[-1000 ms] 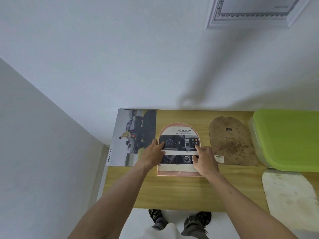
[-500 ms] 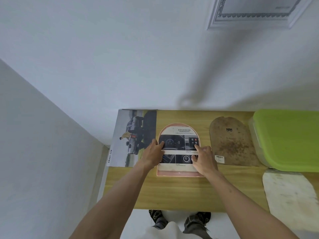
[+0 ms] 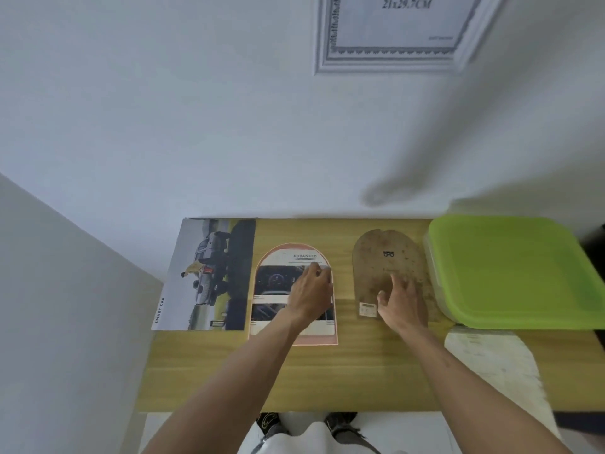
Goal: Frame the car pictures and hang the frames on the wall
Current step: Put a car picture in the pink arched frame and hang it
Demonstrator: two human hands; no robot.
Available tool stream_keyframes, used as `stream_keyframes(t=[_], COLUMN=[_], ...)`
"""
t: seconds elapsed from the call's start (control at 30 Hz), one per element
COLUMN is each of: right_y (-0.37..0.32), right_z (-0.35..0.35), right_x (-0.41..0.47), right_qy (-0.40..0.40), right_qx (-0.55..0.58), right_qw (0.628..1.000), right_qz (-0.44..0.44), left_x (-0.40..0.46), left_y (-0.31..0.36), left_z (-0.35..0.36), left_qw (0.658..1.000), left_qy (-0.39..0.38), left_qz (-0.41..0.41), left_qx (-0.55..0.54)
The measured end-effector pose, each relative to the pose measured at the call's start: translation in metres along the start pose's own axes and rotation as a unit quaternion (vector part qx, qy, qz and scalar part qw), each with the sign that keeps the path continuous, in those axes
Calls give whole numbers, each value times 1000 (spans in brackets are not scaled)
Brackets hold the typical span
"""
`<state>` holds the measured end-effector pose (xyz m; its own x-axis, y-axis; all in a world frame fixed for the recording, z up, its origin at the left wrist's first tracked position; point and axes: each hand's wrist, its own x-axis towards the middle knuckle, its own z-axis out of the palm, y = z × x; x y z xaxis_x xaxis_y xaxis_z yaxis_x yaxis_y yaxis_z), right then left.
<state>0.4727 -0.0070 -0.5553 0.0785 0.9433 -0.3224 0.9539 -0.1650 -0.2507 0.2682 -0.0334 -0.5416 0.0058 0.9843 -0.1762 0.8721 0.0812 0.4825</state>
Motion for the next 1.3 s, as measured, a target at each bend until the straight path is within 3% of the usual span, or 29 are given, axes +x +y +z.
stream_keyframes(t=[0.23, 0.37, 0.57, 0.73, 0.8, 1.0, 1.2, 1.3], right_y=[45, 39, 51, 49, 46, 36, 2, -22], right_z=[3, 4, -17, -20, -20, -17, -14, -9], right_x=[5, 0, 24, 36, 40, 48, 33, 20], right_qy=[-117, -88, -23, -56, -61, -53, -48, -58], right_qx=[-37, -55, 26, 61, 88, 203, 332, 345], right_qw=[992, 992, 999, 996, 992, 965, 939, 936], right_qz=[-17, -72, -11, 37, 66, 157, 80, 44], left_x=[19, 22, 33, 47, 51, 48, 23, 5], left_y=[74, 82, 85, 88, 83, 70, 28, -2], left_z=[54, 66, 60, 58, 60, 30, -22, -40], left_qw=[991, 973, 940, 868, 854, 900, 911, 912], left_qy=[-82, -22, 22, 33, 31, 72, 86, 89], left_qz=[-95, -199, -276, -381, -400, -335, -296, -297], left_qx=[-45, -116, -199, -318, -330, -271, -274, -269])
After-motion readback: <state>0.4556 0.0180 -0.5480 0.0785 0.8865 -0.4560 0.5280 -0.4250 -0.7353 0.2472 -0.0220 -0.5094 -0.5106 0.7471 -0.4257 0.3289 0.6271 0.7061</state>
